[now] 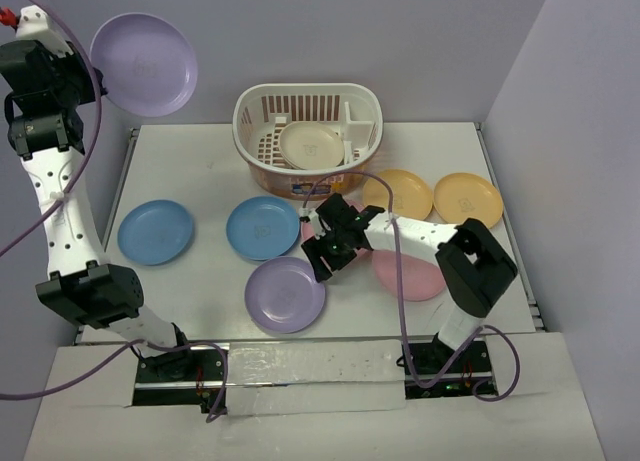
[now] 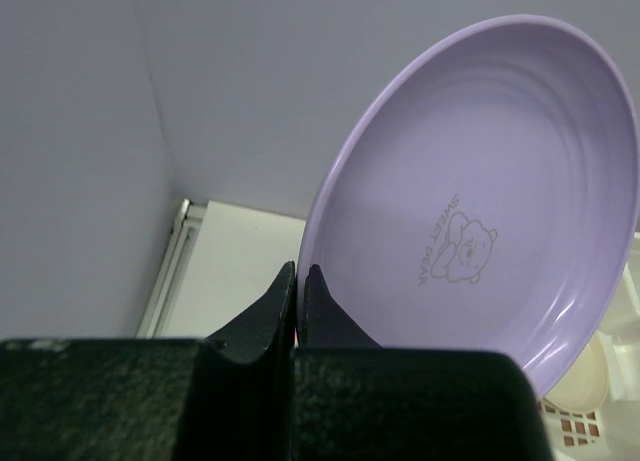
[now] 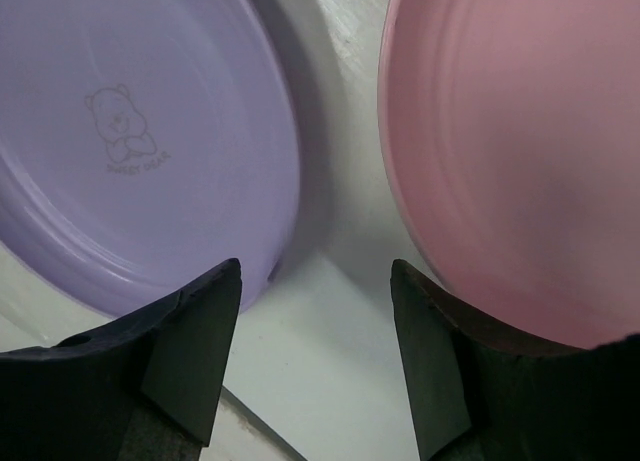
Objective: Place the plates into the plastic bin on the countertop
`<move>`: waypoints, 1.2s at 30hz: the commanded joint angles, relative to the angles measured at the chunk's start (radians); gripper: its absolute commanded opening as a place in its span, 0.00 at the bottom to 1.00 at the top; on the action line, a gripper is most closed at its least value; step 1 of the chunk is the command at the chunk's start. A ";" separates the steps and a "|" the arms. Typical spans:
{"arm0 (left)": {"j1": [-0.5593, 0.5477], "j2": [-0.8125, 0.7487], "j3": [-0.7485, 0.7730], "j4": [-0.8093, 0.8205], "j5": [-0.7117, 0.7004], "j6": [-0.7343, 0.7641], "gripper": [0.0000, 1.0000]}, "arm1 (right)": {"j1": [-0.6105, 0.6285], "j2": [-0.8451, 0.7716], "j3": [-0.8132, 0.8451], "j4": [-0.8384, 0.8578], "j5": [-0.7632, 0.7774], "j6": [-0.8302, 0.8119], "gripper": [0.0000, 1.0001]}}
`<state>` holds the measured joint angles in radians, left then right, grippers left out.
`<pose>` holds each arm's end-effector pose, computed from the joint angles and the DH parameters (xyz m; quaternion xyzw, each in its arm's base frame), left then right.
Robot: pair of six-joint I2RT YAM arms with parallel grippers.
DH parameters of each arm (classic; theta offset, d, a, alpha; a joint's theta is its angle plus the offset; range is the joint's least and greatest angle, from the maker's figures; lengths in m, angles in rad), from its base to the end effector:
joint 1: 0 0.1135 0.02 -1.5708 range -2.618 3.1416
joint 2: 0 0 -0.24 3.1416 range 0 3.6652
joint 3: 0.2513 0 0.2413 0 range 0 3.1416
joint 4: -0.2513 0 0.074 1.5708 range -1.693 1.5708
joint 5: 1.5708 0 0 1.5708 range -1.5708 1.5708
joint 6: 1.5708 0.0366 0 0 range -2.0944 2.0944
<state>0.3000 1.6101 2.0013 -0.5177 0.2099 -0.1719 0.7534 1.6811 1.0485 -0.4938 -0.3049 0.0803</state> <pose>0.3190 0.0907 0.4840 -0.1071 0.7418 -0.0364 0.6610 0.2238 0.2250 0.1639 -0.3500 0.8990 0.2236 0.1392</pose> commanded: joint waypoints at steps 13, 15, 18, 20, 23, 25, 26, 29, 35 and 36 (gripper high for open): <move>-0.051 -0.013 -0.019 0.056 0.023 -0.032 0.00 | 0.086 0.153 0.114 -0.008 -0.006 0.020 0.39; -0.060 -0.009 -0.022 0.056 0.023 -0.031 0.00 | 0.087 0.152 0.117 -0.017 -0.016 0.015 0.20; -0.077 -0.004 -0.028 0.060 0.026 -0.027 0.00 | 0.087 0.109 0.113 -0.029 -0.022 -0.002 0.02; -0.090 0.005 -0.023 0.061 0.041 -0.025 0.00 | 0.086 0.072 0.100 -0.046 -0.034 -0.012 0.00; -0.150 0.051 0.026 0.041 0.053 -0.014 0.00 | 0.067 -0.041 0.074 -0.061 -0.051 -0.042 0.00; -0.206 0.093 0.067 0.025 0.032 0.000 0.00 | 0.027 -0.109 0.076 -0.076 -0.078 -0.057 0.00; -0.242 0.120 0.092 0.018 0.016 0.007 0.00 | 0.004 -0.151 0.079 -0.084 -0.094 -0.064 0.00; -0.358 0.216 0.159 0.024 -0.050 0.010 0.00 | -0.079 -0.260 0.107 -0.095 -0.128 -0.070 0.00; -0.476 0.415 0.237 0.099 -0.129 -0.049 0.00 | -0.277 -0.374 0.215 -0.094 -0.088 -0.060 0.00; -0.497 0.449 0.248 0.114 -0.148 -0.051 0.00 | -0.318 -0.375 0.232 -0.089 -0.073 -0.057 0.00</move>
<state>-0.1474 1.9590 2.1730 -0.5024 0.1580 -0.1784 0.5488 1.3510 1.1720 -0.5925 -0.3954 0.0239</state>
